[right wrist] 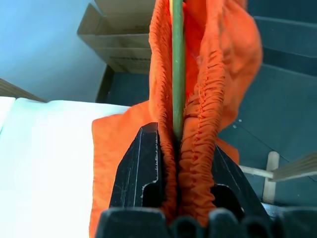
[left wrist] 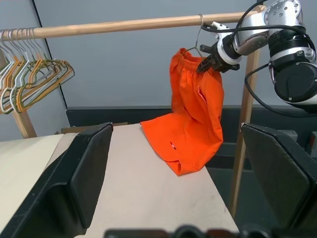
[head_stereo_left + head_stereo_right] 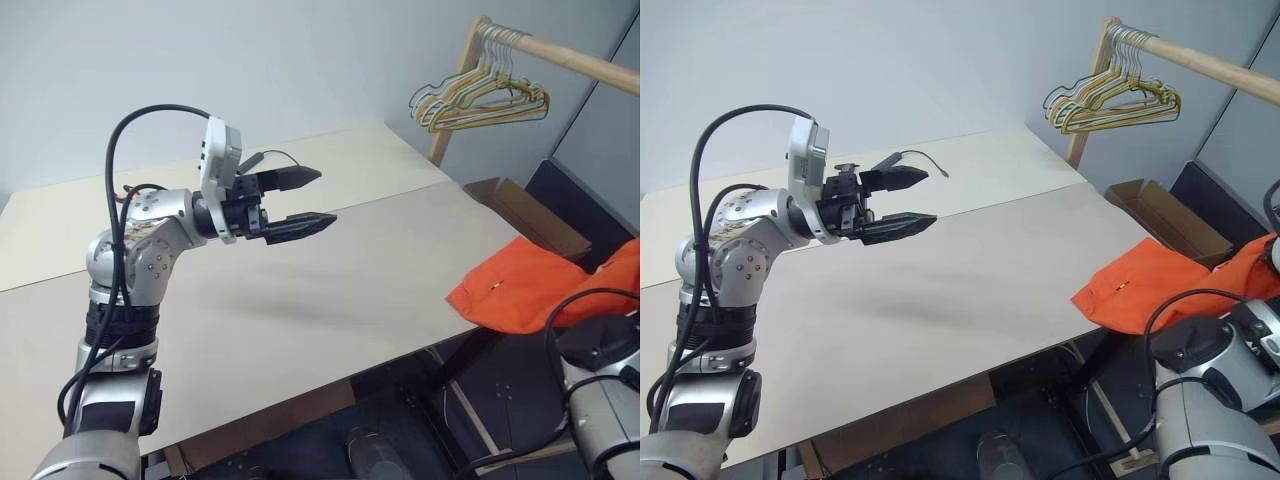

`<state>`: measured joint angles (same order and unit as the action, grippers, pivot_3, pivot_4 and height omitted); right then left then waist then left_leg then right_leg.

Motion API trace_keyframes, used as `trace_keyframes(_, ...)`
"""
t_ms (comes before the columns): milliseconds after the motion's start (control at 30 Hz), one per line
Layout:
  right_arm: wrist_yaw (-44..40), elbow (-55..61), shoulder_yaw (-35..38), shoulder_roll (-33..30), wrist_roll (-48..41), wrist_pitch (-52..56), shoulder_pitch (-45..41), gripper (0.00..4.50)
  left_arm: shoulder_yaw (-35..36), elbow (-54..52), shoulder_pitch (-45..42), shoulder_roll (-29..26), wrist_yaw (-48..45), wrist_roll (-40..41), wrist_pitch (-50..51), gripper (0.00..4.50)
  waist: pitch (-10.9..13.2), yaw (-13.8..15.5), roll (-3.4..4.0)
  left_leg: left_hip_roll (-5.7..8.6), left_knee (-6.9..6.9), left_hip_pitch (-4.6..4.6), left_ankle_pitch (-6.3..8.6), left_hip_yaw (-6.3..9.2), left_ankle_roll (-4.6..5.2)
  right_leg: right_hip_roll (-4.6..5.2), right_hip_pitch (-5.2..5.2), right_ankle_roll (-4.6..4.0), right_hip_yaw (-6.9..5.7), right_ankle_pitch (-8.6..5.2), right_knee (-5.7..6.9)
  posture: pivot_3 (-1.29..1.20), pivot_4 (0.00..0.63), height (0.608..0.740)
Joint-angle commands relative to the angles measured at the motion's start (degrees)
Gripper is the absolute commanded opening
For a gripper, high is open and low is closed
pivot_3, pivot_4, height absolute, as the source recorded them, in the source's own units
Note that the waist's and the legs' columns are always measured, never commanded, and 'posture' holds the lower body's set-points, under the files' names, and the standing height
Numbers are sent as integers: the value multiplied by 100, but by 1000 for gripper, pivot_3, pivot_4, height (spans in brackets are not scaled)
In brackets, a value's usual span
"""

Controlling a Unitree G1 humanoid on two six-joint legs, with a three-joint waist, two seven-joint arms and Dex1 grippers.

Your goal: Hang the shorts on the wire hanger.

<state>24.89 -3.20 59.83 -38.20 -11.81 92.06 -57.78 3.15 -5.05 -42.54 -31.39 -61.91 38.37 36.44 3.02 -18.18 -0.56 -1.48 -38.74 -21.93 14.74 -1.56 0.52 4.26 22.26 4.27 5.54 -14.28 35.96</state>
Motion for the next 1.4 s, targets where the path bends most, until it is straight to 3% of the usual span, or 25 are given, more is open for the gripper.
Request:
trace_keyframes(33, -404, -172, -344, -512, -366, 44, 283, 1037, 35, -101, -51, -40, -2, 74, 5, 4500, 0, 1, 0, 0, 0, -1, 0, -1, 0, 0, 0, 1, 0, -1, -2, -294, 23, 740)
trace_keyframes(167, -1584, -322, -1376, -1474, -1291, 44, 1184, 1037, 13, -58, -70, -70, -47, 77, 31, 4500, 3, -27, -4, 2, 6, 2, 1, -16, 1, -1, -1, 15, 2, -9, -8, -314, 32, 740)
trace_keyframes(300, -2605, -989, -2007, -2383, -1671, 44, 1633, 1037, -57, 38, -137, -50, -97, 54, 28, 4500, 5, -132, -8, 2, 6, 10, 1, -32, 2, 0, -9, 45, 5, -28, -7, -331, 38, 740)
trace_keyframes(467, -3581, -1422, -2719, -2889, -1839, -43, 1749, 1037, -155, 180, -274, -15, -197, 29, 0, 4500, 9, -240, -13, -3, 6, 16, 1, -38, 1, -7, -13, 46, 11, -29, -10, -352, 41, 740)
trace_keyframes(600, -4013, -1722, -3082, -3031, -1652, -538, 1752, 1927, -195, 235, -331, -10, -252, 16, -19, 4500, 11, -339, -17, -3, 6, 16, 1, -36, 1, -7, -13, 47, 13, -29, -10, -353, 37, 740)
trace_keyframes(867, -4423, -1769, -3398, -3200, -1357, -983, 1741, 4483, -168, 269, -380, -50, -294, 9, -7, 4500, 11, -346, -17, -3, 9, 17, 1, -34, 1, -4, -12, 51, 16, -31, -9, -345, 36, 740)
trace_keyframes(1200, -4086, -193, -2722, -2911, -951, -992, 2337, 4483, -145, 231, -359, -65, -248, 35, 27, 4500, 12, -320, -18, -3, 9, 16, 2, -15, 0, -4, -10, 53, 18, -31, -7, -344, 39, 740)
trace_keyframes(1400, -3765, 1664, -2031, -2511, -671, -1297, 2720, 4483, -85, 190, -313, -57, -141, 43, 11, 4500, 11, -300, -16, -3, 8, 14, 2, -13, 0, -3, -8, 55, 20, -31, -3, -338, 34, 740)
